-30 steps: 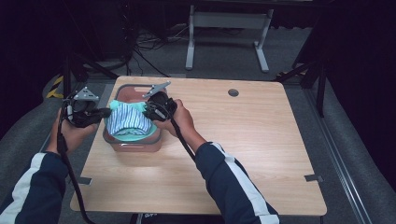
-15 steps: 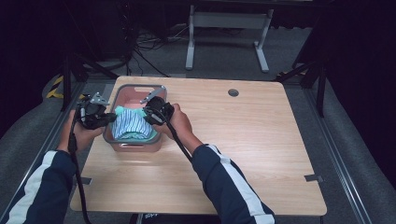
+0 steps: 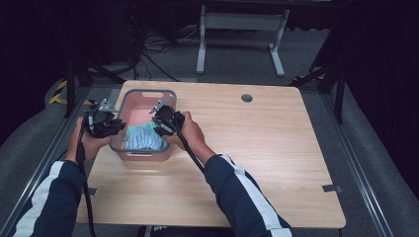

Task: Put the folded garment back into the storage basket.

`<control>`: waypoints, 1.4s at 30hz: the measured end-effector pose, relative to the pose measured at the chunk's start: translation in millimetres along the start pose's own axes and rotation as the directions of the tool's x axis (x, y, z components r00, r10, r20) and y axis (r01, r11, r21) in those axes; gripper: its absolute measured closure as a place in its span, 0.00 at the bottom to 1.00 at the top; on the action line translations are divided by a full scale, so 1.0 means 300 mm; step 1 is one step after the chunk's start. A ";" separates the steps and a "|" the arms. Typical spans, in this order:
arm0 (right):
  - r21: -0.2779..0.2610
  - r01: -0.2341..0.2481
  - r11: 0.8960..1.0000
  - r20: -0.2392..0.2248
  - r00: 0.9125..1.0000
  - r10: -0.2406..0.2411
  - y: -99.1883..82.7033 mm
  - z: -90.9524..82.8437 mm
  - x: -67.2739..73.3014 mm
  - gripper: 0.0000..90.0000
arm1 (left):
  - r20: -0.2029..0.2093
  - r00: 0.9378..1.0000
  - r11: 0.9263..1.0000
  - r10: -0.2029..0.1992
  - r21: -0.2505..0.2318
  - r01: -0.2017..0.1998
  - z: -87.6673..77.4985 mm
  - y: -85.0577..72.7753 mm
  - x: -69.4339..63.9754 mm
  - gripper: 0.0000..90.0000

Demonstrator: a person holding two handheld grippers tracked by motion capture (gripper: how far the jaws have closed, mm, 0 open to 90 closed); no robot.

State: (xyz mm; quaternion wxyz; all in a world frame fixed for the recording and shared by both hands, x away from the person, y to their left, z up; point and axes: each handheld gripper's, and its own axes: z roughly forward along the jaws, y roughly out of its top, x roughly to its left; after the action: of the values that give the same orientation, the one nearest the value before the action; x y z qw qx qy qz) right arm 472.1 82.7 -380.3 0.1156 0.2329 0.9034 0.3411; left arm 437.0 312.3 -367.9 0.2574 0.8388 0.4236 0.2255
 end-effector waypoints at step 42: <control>0.002 0.078 0.997 0.061 0.995 -0.078 -0.138 -0.241 -0.057 0.66 | 0.055 0.994 0.984 0.095 -0.154 -0.086 -0.096 0.073 -0.261 0.62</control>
State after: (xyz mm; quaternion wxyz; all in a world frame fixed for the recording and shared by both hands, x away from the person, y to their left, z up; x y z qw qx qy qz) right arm 446.0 6.2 -353.6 0.1562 0.2078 0.9078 0.3290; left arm 390.7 243.5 -344.9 0.3227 0.8419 0.3585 0.2421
